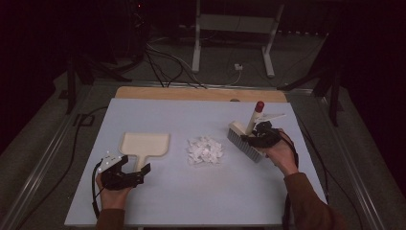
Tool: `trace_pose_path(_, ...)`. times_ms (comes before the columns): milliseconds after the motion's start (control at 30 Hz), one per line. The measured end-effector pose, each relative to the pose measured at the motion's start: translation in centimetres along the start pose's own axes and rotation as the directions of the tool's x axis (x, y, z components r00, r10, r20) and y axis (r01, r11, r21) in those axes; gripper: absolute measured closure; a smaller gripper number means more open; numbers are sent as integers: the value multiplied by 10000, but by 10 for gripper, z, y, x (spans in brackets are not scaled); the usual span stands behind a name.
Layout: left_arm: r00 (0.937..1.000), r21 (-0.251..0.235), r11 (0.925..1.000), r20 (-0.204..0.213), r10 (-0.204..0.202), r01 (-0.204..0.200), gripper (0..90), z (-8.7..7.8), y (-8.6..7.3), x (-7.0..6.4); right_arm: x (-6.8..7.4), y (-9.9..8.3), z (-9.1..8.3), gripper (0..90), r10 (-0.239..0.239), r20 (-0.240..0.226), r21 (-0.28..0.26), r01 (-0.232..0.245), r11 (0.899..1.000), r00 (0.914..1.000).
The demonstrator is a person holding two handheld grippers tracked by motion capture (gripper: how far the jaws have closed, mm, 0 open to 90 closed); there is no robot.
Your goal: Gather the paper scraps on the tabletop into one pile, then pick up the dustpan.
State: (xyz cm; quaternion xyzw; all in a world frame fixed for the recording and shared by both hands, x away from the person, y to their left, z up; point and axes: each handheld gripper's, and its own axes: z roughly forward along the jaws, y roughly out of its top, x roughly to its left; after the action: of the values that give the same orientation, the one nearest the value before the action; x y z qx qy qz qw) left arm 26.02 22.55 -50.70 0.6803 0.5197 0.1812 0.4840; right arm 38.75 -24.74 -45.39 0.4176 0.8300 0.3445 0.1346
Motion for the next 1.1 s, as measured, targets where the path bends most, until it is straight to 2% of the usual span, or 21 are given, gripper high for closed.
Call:
trace_pose_path(233, 9997, -66, 9999, -202, -124, 123, 6, -2, 1, 3, -1, 3, 2, 671, 133, -34, 230, -133, 9996, 9999)
trace_pose_path(367, 9982, 12, 10000, -597, -62, 63, 6, -3, 1, 4, 1, 3, 2, 672, 150, -59, 242, -149, 9996, 9999)
trace_pose_path(467, 9948, 189, 9997, -997, 198, -180, 6, -4, 2, 3, 1, 4, 2, 672, 143, -57, 239, -141, 9996, 9999)
trace_pose_path(567, 9883, 405, 9986, -1471, 398, -342, 6, -4, 3, 2, 1, 4, 2, 672, 172, -16, 250, -171, 9995, 9999)
trace_pose_path(667, 9757, 738, 9958, -2080, 687, -544, 6, -3, 3, -1, 1, 4, 2, 672, 217, -42, 264, -216, 9994, 9998)
trace_pose_path(767, 9630, 961, 9940, -2589, 748, -513, 6, -1, 4, -2, 1, 4, 2, 672, 241, -45, 260, -239, 9994, 9997)
trace_pose_path(833, 9551, 1097, 9934, -2892, 650, -344, 6, 1, 6, -2, 1, 4, 2, 672, 278, -54, 258, -277, 9993, 9996)
trace_pose_path(900, 9507, 1133, 9934, -3057, 522, -181, 6, 3, 8, -1, 1, 4, 2, 672, 283, -67, 270, -281, 9992, 9996)
trace_pose_path(933, 9435, 1229, 9923, -3271, 525, -126, 8, 5, 10, -2, 1, 4, 2, 672, 273, -85, 281, -270, 9992, 9996)
trace_pose_path(967, 9398, 1279, 9918, -3387, 457, -21, 12, 7, 11, -2, 1, 4, 1, 672, 250, -84, 289, -248, 9993, 9997)
trace_pose_path(1067, 9396, 1403, 9900, -3407, 320, 172, 12, 12, 11, -4, 1, 4, 1, 672, 243, -52, 294, -242, 9993, 9997)
trace_pose_path(1100, 9461, 1476, 9888, -3226, 277, 214, 12, 14, 10, -5, 1, 4, 1, 672, 245, -56, 301, -243, 9993, 9997)
